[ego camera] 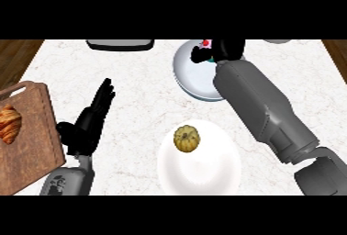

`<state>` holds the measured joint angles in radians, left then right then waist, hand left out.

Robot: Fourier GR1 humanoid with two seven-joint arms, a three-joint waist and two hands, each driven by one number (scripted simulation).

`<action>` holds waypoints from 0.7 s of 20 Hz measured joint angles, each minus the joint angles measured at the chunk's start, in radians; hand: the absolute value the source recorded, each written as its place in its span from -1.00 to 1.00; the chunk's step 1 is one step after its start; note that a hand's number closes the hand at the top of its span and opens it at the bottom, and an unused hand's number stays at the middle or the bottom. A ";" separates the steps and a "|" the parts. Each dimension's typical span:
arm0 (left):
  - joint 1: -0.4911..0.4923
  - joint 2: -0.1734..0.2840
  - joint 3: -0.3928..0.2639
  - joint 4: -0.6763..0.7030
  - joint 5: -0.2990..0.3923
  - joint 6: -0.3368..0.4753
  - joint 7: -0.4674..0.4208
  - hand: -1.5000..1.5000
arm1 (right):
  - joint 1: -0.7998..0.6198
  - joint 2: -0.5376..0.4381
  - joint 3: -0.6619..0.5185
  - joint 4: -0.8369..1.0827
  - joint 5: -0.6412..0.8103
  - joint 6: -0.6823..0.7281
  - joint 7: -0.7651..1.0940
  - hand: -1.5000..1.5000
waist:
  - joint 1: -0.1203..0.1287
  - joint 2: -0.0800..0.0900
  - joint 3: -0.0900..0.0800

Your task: Pick the cupcake from the plate and place it in the bowl

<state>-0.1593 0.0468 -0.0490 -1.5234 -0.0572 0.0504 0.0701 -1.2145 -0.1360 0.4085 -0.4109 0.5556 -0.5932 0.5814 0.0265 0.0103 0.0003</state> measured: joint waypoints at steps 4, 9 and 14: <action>-0.010 0.006 0.010 0.005 0.009 -0.008 0.004 0.00 | 0.053 -0.006 -0.086 0.007 -0.091 0.055 -0.133 -1.00 | 0.000 0.001 0.000; -0.012 -0.005 0.002 -0.003 -0.004 0.006 0.016 0.00 | 0.100 -0.007 -0.176 -0.011 -0.174 0.078 -0.320 -1.00 | -0.002 0.000 0.001; -0.009 -0.004 0.003 -0.003 -0.010 0.010 0.013 0.00 | 0.124 0.006 -0.243 -0.071 -0.215 -0.007 -0.450 -1.00 | -0.009 -0.004 0.000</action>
<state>-0.1682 0.0429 -0.0455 -1.5268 -0.0673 0.0604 0.0830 -1.0902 -0.1301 0.1655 -0.4818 0.3407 -0.6005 0.1311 0.0175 0.0061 0.0008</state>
